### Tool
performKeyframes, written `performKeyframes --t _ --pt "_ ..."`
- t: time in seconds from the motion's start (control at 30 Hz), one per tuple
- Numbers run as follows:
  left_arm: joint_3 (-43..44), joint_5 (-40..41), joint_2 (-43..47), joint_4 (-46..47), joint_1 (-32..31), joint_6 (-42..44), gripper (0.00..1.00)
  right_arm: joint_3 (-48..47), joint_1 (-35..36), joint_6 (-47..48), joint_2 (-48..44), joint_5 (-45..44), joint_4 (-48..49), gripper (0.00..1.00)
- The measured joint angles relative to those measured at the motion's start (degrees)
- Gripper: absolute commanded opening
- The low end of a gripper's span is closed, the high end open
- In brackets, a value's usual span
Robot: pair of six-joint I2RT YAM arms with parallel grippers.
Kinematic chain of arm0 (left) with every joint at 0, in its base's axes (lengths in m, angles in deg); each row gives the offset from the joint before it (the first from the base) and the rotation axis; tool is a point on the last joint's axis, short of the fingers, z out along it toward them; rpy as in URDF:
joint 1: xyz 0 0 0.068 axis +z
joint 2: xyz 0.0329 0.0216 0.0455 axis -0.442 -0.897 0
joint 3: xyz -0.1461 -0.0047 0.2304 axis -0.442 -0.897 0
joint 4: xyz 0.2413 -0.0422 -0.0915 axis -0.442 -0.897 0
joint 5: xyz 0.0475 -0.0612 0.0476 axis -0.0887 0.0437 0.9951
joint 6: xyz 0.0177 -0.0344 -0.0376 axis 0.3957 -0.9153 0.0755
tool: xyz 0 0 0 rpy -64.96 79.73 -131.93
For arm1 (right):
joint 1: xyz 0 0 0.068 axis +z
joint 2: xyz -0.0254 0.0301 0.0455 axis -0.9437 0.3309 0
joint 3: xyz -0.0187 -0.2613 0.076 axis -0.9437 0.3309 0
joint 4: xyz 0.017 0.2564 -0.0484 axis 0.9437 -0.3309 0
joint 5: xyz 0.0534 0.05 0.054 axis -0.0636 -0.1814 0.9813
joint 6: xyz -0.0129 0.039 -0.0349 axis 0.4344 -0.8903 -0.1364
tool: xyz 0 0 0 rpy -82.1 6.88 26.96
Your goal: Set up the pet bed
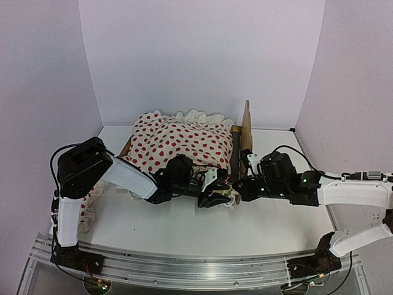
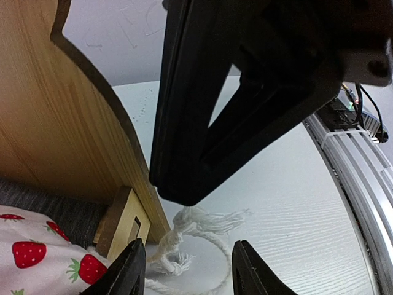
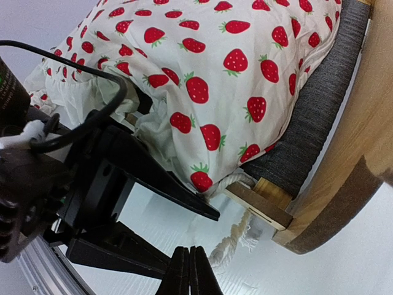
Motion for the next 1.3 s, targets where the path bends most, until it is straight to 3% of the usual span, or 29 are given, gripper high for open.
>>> performKeyframes --t 0.37,0.4,0.57,0.63,0.83,1.07,1.3 --pt "0.86 -0.06 -0.54 0.27 0.00 -2.24 0.45 -0.98 0.00 -0.05 1.56 1.46 1.45 0.00" --pt "0.90 -0.07 -0.63 0.57 0.00 -2.67 0.42 -1.13 0.00 -0.07 1.84 1.68 1.51 0.00" --pt "0.94 0.76 -1.17 1.29 0.00 -3.62 0.08 -1.40 0.00 -0.09 2.62 2.21 1.65 0.00" --pt "0.94 1.18 -1.23 1.56 0.00 -3.51 0.00 -1.46 0.00 -0.23 2.67 2.30 1.65 0.00" --pt "0.94 1.69 -1.23 2.05 0.02 -4.24 0.00 -1.50 0.00 -1.00 2.69 2.34 1.57 0.08" --pt "0.94 2.70 -1.23 2.04 0.44 -4.74 0.00 0.81 0.00 -2.41 -0.36 1.36 1.34 0.33" --pt "1.33 2.73 -1.20 2.01 1.08 -5.56 0.00 12.53 0.56 -3.42 -4.31 0.96 7.03 0.39"
